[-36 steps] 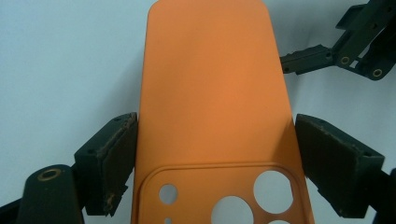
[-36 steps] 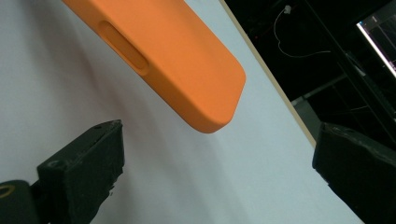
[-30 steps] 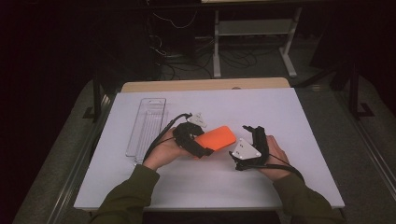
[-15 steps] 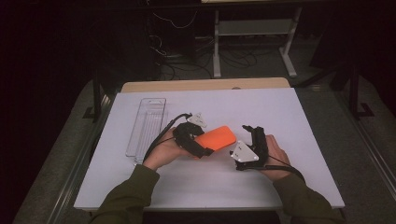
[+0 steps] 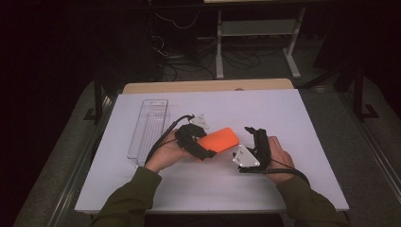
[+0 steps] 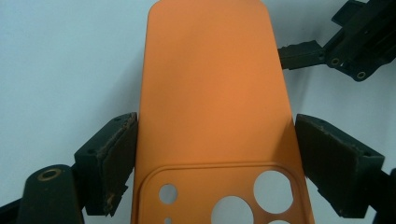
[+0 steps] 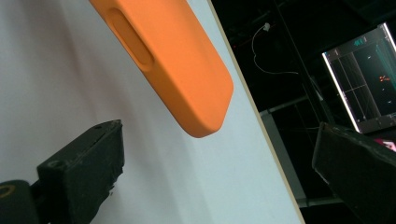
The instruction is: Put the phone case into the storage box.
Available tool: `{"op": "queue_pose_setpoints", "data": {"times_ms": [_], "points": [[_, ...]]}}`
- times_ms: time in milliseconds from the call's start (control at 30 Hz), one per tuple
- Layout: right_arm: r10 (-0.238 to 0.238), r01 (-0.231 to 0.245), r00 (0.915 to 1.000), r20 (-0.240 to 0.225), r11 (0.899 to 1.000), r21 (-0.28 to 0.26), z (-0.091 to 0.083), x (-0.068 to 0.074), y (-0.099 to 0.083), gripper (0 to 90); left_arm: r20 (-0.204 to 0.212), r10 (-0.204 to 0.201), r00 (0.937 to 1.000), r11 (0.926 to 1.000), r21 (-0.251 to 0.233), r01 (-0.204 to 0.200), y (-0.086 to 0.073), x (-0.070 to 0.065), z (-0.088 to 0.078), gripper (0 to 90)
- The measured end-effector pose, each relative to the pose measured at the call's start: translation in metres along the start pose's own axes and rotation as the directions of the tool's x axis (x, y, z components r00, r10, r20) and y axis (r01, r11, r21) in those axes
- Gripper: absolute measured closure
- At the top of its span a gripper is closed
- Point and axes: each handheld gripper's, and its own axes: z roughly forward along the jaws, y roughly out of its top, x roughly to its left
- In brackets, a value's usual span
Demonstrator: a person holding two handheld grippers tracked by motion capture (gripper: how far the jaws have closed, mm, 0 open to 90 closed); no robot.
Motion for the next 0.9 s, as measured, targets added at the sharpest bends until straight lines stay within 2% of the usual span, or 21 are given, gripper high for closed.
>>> {"op": "queue_pose_setpoints", "data": {"times_ms": [233, 267, 400, 467, 633, 700, 767, 800, 900], "points": [[-0.058, 0.058, 0.9979, 0.028, 0.998, -0.008, -0.0004, 0.0027, 0.0021, 1.5, -0.002, -0.002, 1.0000, 1.0000, -0.001, 0.002, 0.0000, -0.0003, -0.0002, 15.7], [-0.078, 0.078, 0.9966, 0.025, 0.997, -0.003, -0.0006, 0.0026, 0.0022, 1.5, -0.002, -0.001, 1.0000, 1.0000, -0.001, 0.001, 0.0000, -0.0004, -0.0003, 15.7], [-0.091, 0.092, 0.9951, 0.039, 0.996, -0.007, -0.0011, 0.0041, 0.0035, 1.4, 0.000, -0.008, 1.0000, 1.0000, -0.003, 0.008, 0.0001, -0.0005, -0.0002, 15.7], [-0.117, 0.118, 0.9921, 0.044, 0.993, -0.007, -0.0013, 0.0046, 0.0040, 1.4, -0.003, -0.008, 1.0000, 1.0000, -0.006, 0.008, 0.0000, -0.0005, -0.0002, 15.7], [-0.142, 0.143, 0.9880, 0.060, 0.990, -0.007, -0.0022, 0.0061, 0.0056, 1.4, 0.001, -0.007, 1.0000, 1.0000, -0.005, 0.007, -0.0002, -0.0003, -0.0001, 15.7], [-0.169, 0.170, 0.9829, 0.073, 0.985, -0.012, -0.0025, 0.0064, 0.0065, 1.4, 0.002, 0.001, 1.0000, 1.0000, 0.003, -0.001, -0.0002, 0.0002, -0.0002, 15.7], [-0.177, 0.178, 0.9809, 0.081, 0.984, -0.010, -0.0029, 0.0077, 0.0072, 1.4, 0.002, 0.003, 1.0000, 1.0000, 0.005, -0.003, 0.0000, 0.0002, -0.0001, 15.7], [-0.201, 0.203, 0.9756, 0.089, 0.979, -0.017, -0.0022, 0.0078, 0.0075, 1.4, 0.002, 0.002, 1.0000, 1.0000, 0.005, -0.002, 0.0000, 0.0002, 0.0000, 15.7], [-0.218, 0.221, 0.9709, 0.099, 0.975, -0.016, -0.0023, 0.0095, 0.0083, 1.4, -0.001, -0.001, 1.0000, 1.0000, 0.000, 0.001, 0.0001, -0.0009, 0.0007, 15.7]]}}
